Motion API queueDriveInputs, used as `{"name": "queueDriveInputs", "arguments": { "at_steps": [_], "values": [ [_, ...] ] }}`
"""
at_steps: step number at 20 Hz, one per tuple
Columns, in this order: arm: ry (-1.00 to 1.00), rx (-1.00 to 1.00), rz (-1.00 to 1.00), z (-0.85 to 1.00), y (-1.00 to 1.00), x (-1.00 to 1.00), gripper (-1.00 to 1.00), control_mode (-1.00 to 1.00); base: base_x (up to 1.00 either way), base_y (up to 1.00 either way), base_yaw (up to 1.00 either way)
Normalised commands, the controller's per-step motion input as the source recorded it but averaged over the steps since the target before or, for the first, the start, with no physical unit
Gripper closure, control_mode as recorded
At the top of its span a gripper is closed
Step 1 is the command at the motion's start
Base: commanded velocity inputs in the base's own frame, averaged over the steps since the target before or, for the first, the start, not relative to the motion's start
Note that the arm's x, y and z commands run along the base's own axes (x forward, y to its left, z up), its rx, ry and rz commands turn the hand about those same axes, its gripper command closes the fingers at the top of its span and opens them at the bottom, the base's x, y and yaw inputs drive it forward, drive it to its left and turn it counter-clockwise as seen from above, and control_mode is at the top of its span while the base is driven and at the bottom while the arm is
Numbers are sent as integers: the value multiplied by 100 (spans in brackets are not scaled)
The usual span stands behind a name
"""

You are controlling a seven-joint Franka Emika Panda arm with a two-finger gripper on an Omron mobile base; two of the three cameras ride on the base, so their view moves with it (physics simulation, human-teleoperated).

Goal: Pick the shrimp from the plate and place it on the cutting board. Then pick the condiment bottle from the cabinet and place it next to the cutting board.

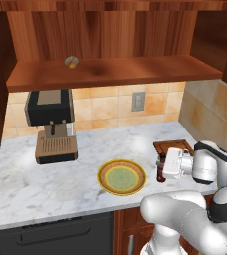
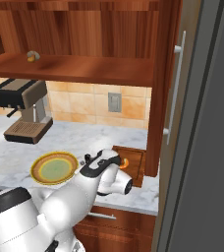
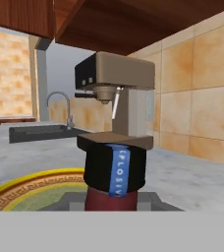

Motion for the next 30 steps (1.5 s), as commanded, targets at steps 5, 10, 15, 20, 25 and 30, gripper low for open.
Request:
{"name": "queueDriveInputs", "arguments": {
  "at_steps": [5, 10, 15, 20, 25, 30],
  "values": [
    [0, 0, 0, -12, 0, 17, 100, -100, 0, 0, 0],
    [0, 2, 0, -13, 0, 11, 100, -100, 0, 0, 0],
    [-1, 1, 0, -15, 1, 0, 100, -100, 0, 0, 0],
    [-6, 0, 0, -19, 7, 0, 100, -100, 0, 0, 0],
    [-5, 0, 0, -15, 6, 0, 100, -100, 0, 0, 0],
    [-4, 0, 0, -13, 7, 0, 100, -100, 0, 0, 0]
  ]
}}
